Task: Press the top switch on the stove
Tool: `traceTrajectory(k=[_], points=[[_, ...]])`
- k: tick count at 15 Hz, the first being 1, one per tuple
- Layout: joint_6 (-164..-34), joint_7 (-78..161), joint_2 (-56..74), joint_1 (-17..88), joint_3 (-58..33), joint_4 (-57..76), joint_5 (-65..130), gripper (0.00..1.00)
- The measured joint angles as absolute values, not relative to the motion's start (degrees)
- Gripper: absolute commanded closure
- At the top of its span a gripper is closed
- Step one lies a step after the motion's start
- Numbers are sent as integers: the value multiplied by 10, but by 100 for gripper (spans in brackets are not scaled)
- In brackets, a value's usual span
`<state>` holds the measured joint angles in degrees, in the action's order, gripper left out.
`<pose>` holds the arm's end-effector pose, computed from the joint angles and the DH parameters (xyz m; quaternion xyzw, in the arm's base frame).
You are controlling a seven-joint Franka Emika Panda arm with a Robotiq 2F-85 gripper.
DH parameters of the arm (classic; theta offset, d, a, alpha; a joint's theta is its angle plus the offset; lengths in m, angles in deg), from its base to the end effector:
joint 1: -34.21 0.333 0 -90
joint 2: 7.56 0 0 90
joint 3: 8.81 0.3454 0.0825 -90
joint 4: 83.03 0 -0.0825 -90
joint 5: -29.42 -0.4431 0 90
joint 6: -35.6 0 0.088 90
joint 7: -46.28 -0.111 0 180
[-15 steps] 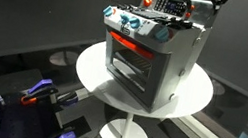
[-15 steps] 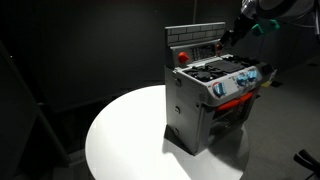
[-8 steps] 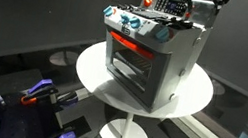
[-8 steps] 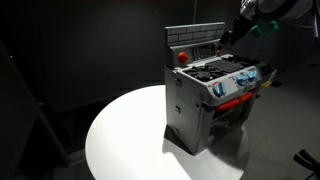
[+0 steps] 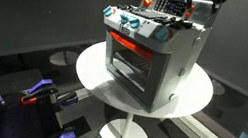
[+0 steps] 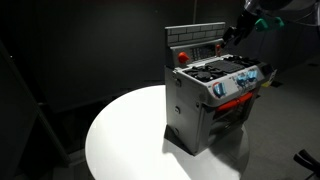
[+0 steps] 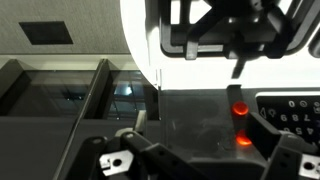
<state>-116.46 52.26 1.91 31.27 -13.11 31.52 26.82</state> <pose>0.6761 -0.0852 0.4243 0.9698 -0.0255 0.2420 0.0187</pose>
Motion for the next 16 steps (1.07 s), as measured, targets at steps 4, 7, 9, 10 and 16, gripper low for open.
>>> traceTrajectory(k=[4, 7, 9, 10, 16], points=[[-1067, 523, -13, 302, -131, 315, 236, 0], [-999, 523, -35, 293, -134, 315, 226, 0], [-951, 523, -50, 289, -137, 315, 223, 0], [-925, 523, -57, 287, -139, 315, 223, 0], [-820, 523, -108, 283, -143, 327, 223, 0]])
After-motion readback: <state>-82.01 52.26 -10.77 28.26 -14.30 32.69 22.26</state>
